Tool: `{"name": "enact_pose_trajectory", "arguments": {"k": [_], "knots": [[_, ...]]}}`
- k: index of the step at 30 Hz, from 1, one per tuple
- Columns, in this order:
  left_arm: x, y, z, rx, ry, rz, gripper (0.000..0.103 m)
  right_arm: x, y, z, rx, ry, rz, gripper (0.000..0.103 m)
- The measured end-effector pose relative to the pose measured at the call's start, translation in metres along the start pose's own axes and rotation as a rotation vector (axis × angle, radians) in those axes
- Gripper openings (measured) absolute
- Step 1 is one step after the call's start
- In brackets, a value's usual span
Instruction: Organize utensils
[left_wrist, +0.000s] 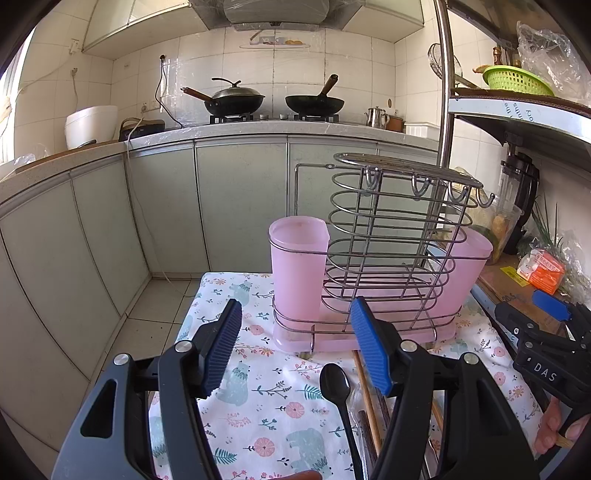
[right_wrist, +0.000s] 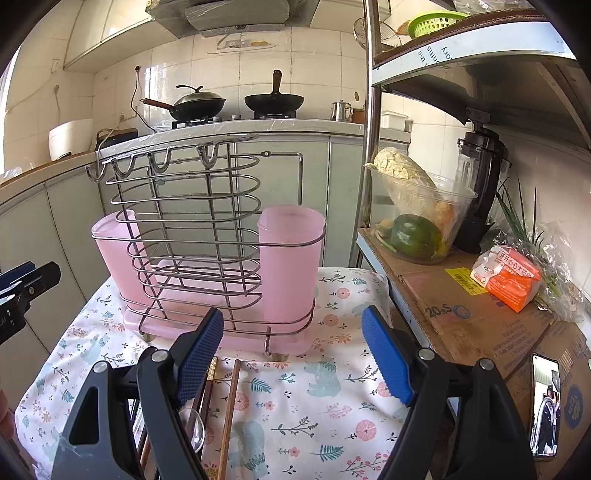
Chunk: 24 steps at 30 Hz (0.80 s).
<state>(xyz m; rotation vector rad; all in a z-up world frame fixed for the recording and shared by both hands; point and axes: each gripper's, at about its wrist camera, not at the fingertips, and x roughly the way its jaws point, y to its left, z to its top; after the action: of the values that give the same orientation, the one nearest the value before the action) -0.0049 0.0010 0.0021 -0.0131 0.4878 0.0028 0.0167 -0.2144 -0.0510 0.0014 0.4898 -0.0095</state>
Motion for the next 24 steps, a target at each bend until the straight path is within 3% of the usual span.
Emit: {"name": "enact_pose_trajectory", "arguments": {"k": [24], "knots": [[0.0028,-0.0055,-0.0008,0.005,-0.001,-0.004,0.062,-0.0001,0.0003,0.0009,-0.001,0.001,0.0,0.077]]}}
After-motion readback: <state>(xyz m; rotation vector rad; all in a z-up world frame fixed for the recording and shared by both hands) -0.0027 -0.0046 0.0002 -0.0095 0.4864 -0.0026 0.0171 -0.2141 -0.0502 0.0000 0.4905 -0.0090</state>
